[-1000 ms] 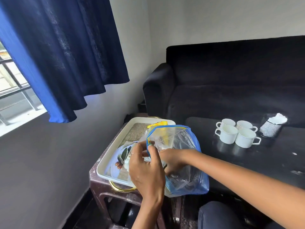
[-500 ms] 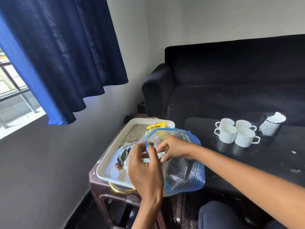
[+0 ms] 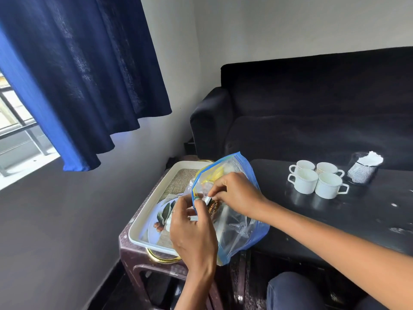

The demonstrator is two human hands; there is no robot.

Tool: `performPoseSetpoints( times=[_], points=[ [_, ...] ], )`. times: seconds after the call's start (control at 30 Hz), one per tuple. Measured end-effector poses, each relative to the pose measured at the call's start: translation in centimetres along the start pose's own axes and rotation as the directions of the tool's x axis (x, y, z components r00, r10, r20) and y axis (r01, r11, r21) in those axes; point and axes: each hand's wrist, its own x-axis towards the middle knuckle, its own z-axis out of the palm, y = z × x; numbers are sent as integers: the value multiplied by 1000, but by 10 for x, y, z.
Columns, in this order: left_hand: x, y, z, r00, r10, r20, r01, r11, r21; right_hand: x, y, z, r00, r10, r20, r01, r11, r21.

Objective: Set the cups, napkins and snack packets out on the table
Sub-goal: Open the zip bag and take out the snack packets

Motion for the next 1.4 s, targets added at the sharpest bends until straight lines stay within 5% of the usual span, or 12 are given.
performPoseSetpoints(
  times=[0.17,0.4,0.6,0.77,0.87,1.0,1.13,1.4],
  points=[
    [-1,2,0,1000,-1,4,1,1000,-9,-6,-8,-14,999,-19,-47,18,999,-35],
    [-1,5,-1,996,84,-9,-84,992,-91,1,-6,-28,982,103,-161,-79,985,152],
    [-2,10,-5,961,234,-146,-256,955,-151,16,-11,-26,941,154,-301,-118,984,135],
    [16,8,-15,913,322,-249,-358,927,-116,33,-38,-13,940,164,-299,-47,931,362],
    [26,4,-23,929,229,-290,-265,960,-93,39,-58,-3,953,159,-259,-25,891,453],
    [33,-2,-29,940,52,-338,-81,994,-74,32,-75,2,962,30,-272,74,928,366],
    [36,-8,-29,933,2,-361,-40,994,-97,23,-82,-18,955,11,-297,108,918,383],
    [41,-19,-29,919,-102,-380,64,992,-111,8,-96,-102,944,60,-325,202,673,711]
  ],
)
